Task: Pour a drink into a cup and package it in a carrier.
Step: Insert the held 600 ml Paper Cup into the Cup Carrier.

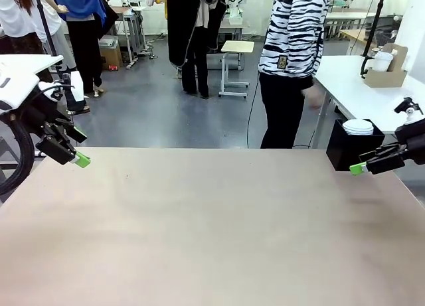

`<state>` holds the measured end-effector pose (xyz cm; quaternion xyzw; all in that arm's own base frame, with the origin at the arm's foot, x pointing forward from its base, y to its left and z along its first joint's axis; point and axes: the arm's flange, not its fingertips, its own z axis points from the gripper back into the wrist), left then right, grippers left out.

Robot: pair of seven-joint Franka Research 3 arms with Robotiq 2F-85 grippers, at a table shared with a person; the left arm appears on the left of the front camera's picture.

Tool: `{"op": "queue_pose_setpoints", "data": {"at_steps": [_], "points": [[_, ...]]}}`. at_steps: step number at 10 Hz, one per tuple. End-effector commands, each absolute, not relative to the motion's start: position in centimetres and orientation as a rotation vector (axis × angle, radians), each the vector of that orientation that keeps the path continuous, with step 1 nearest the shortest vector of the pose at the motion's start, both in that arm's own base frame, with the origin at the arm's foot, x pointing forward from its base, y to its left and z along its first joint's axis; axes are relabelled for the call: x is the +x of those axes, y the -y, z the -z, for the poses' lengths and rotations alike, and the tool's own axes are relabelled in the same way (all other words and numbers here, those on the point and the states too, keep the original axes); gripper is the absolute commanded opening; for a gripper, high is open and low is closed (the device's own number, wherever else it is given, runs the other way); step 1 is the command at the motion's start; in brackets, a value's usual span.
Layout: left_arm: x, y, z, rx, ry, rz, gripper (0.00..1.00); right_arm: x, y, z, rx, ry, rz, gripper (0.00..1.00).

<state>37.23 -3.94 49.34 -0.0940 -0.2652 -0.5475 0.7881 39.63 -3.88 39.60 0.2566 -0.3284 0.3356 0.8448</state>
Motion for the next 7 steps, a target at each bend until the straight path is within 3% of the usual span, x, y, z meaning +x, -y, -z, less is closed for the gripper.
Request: {"op": "queue_pose_setpoints", "data": {"at_steps": [1, 7], "points": [[37.19, 3.98, -49.48, -0.218, 0.572, 1.166, 1.0, 39.83, 4.29, -39.44, 0.543, 0.697, -0.735, 1.0], [37.19, 3.98, -49.48, -0.218, 0.572, 1.166, 1.0, 39.83, 4.29, -39.44, 0.543, 0.697, -0.735, 1.0]]}}
